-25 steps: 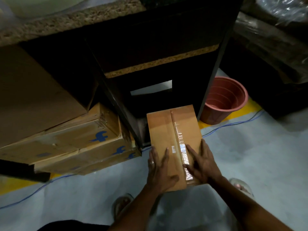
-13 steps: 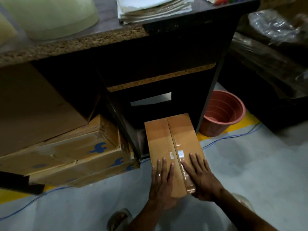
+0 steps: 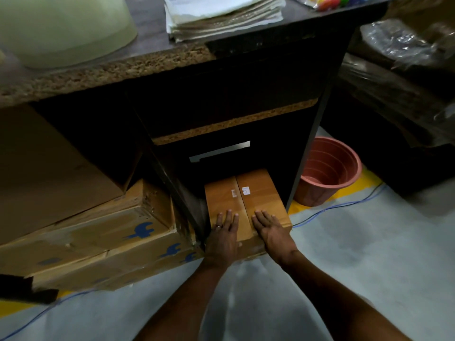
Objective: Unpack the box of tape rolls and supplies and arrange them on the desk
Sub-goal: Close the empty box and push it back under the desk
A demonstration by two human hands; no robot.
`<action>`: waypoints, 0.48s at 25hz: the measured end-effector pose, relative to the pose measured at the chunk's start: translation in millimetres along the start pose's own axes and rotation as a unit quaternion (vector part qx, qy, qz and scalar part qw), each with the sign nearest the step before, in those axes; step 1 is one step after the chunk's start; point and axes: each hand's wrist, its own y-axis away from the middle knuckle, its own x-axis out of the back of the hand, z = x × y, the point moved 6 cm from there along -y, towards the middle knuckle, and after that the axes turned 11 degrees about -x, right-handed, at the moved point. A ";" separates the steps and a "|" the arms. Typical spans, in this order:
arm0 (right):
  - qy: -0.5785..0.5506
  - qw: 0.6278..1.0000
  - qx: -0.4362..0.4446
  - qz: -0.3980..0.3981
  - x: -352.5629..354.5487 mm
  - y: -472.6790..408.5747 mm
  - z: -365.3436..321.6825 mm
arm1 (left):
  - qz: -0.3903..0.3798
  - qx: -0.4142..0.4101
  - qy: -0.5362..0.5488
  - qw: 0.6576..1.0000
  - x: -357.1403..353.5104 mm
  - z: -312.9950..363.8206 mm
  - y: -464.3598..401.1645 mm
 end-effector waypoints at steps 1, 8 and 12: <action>-0.012 1.000 -0.003 0.011 1.7 -1.4 -1.4 | 0.002 0.002 -0.009 1.000 1.8 -0.6 -1.4; -0.161 0.974 -0.040 0.157 -11.0 32.0 7.2 | 0.082 -0.017 -0.027 0.996 -33.9 37.8 43.0; -0.127 0.982 -0.038 0.132 -44.4 42.4 6.7 | 0.055 -0.011 -0.027 0.998 -46.2 39.3 47.4</action>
